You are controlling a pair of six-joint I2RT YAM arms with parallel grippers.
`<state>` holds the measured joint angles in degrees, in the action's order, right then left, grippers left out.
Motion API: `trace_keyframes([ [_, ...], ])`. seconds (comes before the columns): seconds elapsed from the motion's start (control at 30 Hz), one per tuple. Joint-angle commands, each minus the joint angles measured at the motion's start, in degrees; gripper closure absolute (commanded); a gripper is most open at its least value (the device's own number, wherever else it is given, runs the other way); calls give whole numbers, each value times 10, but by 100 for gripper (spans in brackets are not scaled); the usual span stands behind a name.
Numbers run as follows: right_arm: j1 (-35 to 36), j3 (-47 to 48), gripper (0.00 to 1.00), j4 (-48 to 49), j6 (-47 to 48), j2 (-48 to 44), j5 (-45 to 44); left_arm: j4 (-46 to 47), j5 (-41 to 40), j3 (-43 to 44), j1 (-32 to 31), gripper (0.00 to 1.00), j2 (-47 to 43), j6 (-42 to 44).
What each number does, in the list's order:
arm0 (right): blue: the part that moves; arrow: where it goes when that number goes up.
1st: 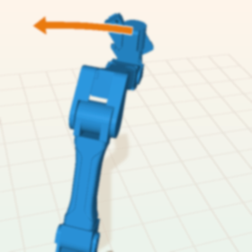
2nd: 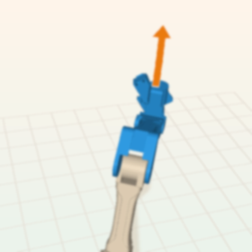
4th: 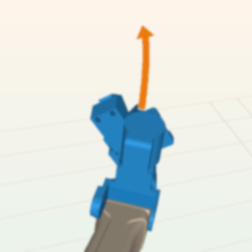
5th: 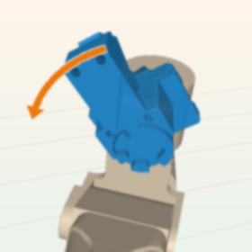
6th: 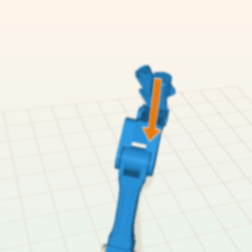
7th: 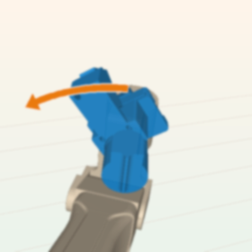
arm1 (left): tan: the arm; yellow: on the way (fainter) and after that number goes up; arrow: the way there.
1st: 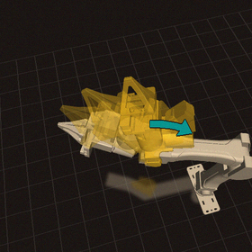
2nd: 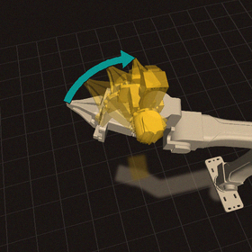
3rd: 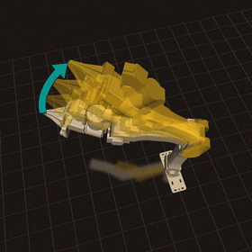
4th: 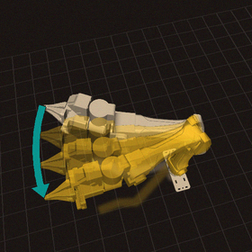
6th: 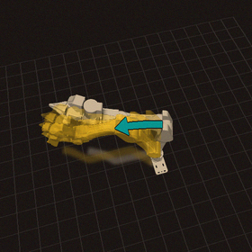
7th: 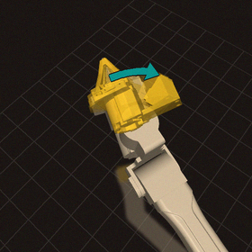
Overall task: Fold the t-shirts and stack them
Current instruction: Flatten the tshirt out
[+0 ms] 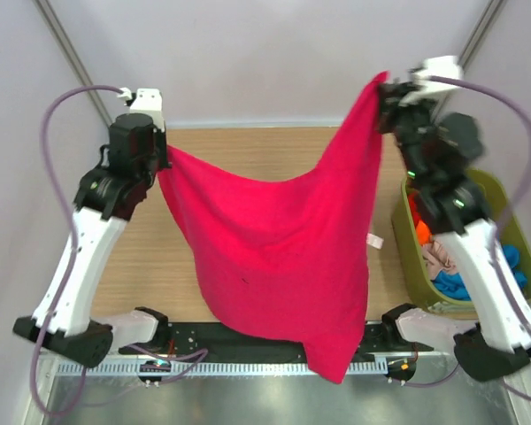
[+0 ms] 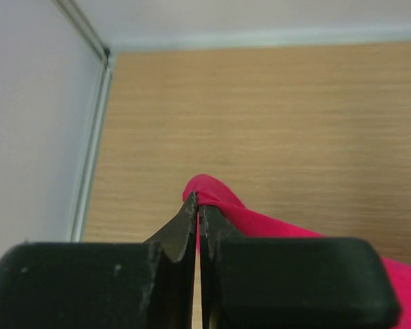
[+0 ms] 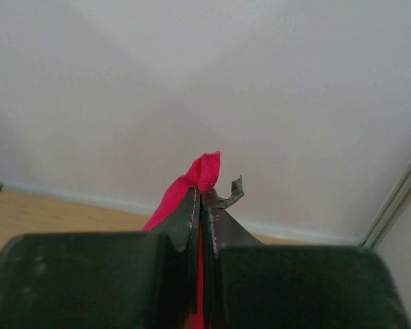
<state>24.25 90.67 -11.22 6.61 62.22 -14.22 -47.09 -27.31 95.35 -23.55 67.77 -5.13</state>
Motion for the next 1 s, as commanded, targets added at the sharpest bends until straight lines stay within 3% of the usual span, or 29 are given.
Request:
trace_keyframes([
  [0.0, -10, -63, 99, 99, 17, 75, 21, 83, 81, -57, 86, 100, 47, -7],
  [0.17, -47, -86, 99, 189, -16, 227, 76, 121, 103, -60, 163, 100, 190, 16],
  [0.33, -92, 26, 99, 249, -63, 427, 119, 125, 132, 66, 226, 100, 391, 9],
  [0.53, -108, 164, 99, 240, -64, 566, 167, 133, 164, 220, 249, 100, 519, 28],
  [0.73, -108, 209, 99, 185, -64, 543, 166, 109, 107, 248, 249, 100, 490, 26],
  [0.87, -108, 204, 99, 120, -98, 421, 147, 100, 73, 232, 246, 100, 381, 22],
  [0.97, -107, 150, 99, 101, -128, 329, 154, 101, 53, 197, 243, 100, 302, 26],
])
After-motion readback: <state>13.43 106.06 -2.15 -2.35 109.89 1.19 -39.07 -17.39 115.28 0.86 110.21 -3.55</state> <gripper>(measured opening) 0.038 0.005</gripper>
